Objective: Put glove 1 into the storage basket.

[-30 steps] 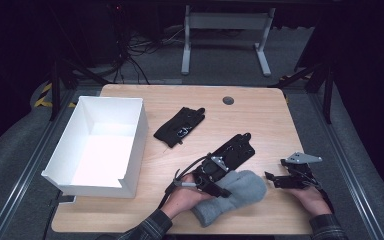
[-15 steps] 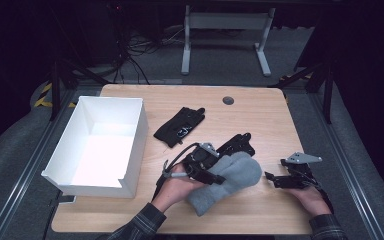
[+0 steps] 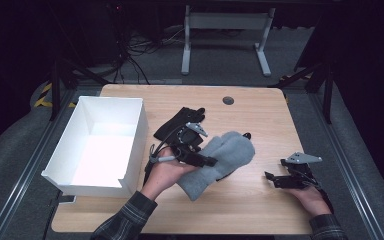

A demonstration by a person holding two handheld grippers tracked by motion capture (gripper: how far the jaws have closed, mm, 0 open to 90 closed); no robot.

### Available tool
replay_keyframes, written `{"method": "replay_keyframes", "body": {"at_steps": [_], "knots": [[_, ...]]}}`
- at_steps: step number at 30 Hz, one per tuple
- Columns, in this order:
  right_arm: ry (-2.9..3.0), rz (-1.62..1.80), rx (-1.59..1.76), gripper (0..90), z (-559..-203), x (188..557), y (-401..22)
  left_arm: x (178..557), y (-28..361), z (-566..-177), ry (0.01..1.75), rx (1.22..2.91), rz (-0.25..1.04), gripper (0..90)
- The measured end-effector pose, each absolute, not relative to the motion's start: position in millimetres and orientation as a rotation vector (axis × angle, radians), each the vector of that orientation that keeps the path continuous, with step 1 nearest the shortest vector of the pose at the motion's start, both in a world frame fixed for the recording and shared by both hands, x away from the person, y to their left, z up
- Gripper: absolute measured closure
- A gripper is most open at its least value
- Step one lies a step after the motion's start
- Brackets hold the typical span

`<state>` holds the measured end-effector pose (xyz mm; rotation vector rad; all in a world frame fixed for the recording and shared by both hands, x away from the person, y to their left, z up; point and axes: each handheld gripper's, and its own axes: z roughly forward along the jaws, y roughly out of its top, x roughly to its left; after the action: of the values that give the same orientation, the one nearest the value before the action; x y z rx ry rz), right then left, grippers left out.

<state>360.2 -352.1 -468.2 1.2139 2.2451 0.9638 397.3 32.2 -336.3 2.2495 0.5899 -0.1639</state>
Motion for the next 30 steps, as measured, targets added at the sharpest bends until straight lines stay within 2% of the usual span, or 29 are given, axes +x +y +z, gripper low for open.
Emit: {"method": "replay_keyframes", "body": {"at_steps": [19,30], "knots": [[2.245,0.964,1.214,15.3,-468.2,360.2,-352.1,416.8,93.8,-270.4,0.699,2.189,-0.037,65.4],[2.245,0.964,1.214,15.3,-468.2,360.3,-352.0,421.3,152.6,-252.7,0.806,2.122,0.045,65.4]]}}
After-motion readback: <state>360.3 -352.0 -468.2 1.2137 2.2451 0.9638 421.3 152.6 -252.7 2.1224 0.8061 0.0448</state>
